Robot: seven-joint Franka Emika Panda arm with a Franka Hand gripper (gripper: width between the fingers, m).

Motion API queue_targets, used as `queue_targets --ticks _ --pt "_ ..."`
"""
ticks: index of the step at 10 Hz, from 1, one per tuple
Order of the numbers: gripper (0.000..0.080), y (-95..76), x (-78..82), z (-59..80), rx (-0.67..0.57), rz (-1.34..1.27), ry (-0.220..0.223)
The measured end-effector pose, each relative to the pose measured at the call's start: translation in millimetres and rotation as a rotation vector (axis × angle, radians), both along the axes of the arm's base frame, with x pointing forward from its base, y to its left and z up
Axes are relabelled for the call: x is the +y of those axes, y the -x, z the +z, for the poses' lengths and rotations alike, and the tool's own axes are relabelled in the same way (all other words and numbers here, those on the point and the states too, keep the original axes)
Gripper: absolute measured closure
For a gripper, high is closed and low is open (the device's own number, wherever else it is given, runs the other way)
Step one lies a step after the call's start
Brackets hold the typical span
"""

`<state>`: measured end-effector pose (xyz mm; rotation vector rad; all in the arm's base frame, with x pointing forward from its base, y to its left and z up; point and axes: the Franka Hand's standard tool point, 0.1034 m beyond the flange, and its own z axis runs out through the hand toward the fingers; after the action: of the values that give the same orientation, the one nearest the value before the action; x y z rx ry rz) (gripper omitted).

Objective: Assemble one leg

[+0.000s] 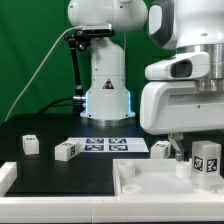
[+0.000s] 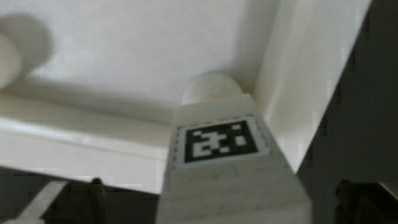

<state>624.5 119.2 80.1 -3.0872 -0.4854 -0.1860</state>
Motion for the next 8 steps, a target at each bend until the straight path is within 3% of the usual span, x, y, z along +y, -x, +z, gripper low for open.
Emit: queue_targets --ticks 2,4,5,6,8 --pt "0.0150 -0.4 -0.5 0.8 -0.002 0.024 0.002" --pt "0.0399 -0.3 -0.5 0.7 -0.002 0.024 0.002" --pt "0.0399 -0.3 -0.4 0.6 -0.002 0.024 0.002" --pt "0.0509 0.0 -0.4 0.3 -0.001 0.019 0.001" --pt "0.0509 0.1 -0.9 -0.1 0.002 -0.015 -0.006"
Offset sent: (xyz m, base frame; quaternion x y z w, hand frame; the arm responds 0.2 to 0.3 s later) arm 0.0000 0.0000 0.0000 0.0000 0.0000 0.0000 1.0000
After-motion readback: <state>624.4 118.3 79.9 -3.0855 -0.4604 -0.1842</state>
